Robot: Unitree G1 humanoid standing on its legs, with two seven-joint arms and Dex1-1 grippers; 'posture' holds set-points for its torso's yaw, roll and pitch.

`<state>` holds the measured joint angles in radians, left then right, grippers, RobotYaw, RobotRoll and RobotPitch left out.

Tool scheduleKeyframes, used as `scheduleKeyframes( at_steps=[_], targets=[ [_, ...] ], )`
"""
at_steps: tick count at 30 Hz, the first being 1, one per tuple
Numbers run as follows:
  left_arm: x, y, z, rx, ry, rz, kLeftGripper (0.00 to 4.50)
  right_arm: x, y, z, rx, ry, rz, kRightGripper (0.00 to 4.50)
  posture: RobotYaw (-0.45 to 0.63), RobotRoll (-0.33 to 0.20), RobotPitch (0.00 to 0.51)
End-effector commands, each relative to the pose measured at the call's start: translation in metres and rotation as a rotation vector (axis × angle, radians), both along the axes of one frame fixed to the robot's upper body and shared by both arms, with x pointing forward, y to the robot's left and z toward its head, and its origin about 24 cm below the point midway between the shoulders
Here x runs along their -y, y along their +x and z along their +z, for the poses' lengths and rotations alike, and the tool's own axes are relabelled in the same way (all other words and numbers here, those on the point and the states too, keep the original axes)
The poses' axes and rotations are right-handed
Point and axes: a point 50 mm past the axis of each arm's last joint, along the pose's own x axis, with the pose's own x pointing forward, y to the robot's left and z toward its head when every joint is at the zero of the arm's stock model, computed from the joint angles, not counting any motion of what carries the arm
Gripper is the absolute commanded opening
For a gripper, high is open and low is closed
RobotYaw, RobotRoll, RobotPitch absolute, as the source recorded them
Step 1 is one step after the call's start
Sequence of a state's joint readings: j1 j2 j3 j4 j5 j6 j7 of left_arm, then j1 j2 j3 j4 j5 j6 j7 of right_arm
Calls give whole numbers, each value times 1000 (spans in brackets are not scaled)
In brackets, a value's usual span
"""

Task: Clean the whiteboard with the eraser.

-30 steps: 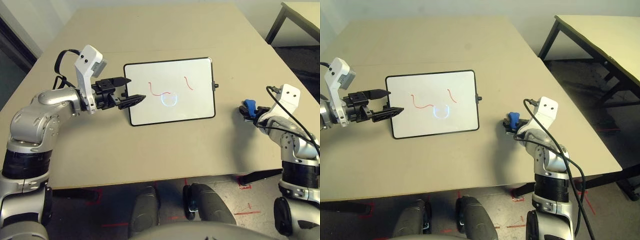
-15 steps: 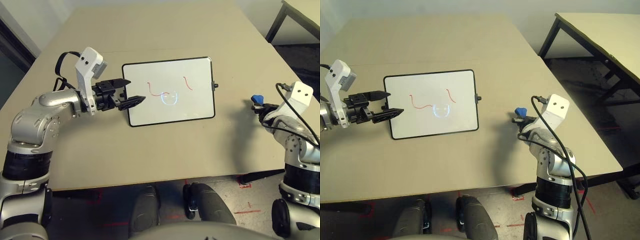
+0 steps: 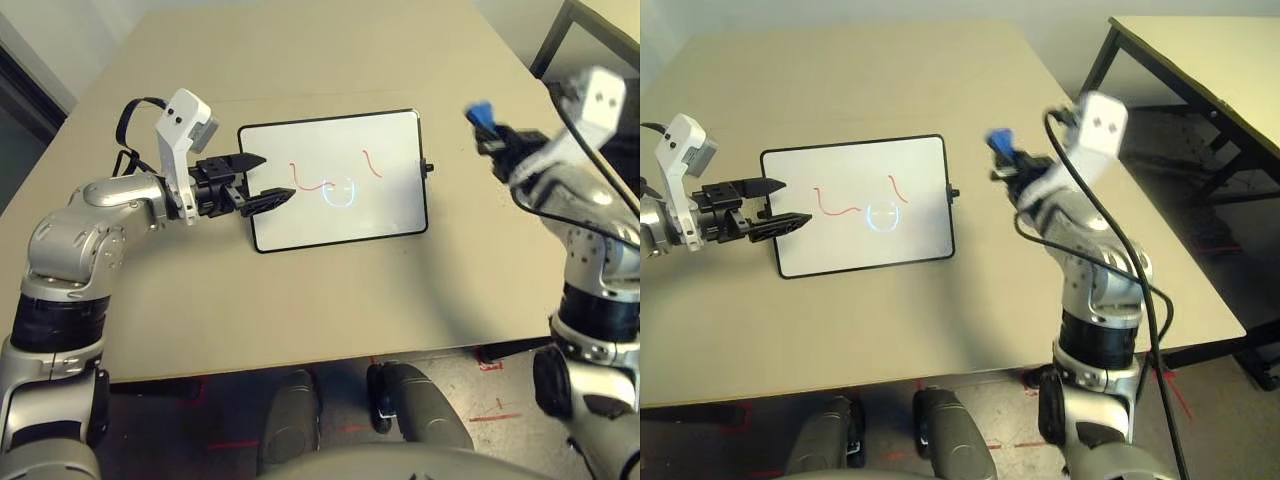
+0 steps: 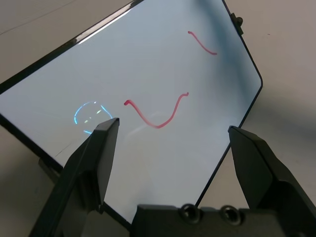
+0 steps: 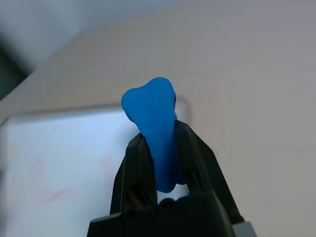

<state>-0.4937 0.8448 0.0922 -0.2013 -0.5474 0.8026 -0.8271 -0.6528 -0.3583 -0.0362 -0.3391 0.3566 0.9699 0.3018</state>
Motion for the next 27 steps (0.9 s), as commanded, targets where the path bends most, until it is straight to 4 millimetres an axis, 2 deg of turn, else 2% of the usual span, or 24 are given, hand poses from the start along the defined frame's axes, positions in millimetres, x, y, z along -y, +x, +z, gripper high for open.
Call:
scheduleKeyframes(
  at_steps=[1, 12, 19, 27],
  targets=[
    [1, 1, -3, -20, 18, -4, 4500, -15, 2, -20, -26, -97, 111, 776, -95, 0, 129],
    [4, 3, 0, -17, 28, -21, 4500, -36, 19, -46, 13, -234, 193, 775, -80, 0, 123],
    [6, 3, 0, -18, 23, -27, 4500, -29, 19, -73, 14, -333, 159, 774, -77, 0, 132],
    [10, 4, -1, -21, 11, -34, 4500, -33, 17, -83, 73, -407, 156, 692, -83, 0, 144]
  ],
)
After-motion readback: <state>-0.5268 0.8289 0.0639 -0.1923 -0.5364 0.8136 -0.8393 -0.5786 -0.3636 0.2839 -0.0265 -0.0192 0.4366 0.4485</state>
